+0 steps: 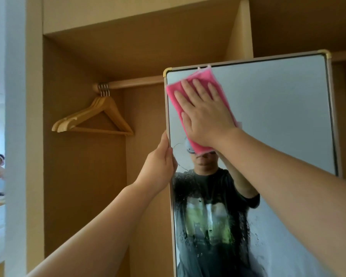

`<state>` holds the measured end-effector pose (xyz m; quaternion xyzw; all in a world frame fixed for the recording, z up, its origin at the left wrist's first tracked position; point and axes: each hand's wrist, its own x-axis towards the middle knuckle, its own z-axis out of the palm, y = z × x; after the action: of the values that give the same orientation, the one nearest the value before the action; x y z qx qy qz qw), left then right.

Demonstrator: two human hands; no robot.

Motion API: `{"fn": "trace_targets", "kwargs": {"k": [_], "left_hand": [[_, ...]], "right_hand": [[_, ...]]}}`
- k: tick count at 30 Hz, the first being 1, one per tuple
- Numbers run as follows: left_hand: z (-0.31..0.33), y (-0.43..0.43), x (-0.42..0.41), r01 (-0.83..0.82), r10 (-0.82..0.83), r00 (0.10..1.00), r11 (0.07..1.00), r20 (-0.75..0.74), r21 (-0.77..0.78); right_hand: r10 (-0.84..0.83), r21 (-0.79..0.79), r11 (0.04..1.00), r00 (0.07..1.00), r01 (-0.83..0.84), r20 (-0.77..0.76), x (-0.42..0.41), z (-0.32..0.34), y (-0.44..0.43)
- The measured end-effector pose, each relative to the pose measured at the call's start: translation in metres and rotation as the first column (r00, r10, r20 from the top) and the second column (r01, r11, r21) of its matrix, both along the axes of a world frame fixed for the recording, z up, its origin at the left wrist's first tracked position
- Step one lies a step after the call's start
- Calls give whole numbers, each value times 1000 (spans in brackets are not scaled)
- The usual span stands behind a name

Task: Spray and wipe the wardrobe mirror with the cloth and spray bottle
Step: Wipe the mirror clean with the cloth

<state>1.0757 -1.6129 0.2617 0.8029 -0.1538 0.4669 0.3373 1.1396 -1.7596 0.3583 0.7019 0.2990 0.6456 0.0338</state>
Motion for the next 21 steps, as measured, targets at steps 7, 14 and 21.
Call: {"fn": "trace_targets", "kwargs": {"k": [7,14,21], "left_hand": [[3,3,-6,-26,30,998,997,-56,73],[2,4,-10,-1,8,997,996,-82,91],[2,4,-13,2,6,994,997,-109,81]], "right_hand": [[-14,46,999,1000,14,4,-7,27,15],[-8,55,998,1000,8,-6,-9,14,16],[26,71,997,1000,-25,-10,-11,-2,19]]}}
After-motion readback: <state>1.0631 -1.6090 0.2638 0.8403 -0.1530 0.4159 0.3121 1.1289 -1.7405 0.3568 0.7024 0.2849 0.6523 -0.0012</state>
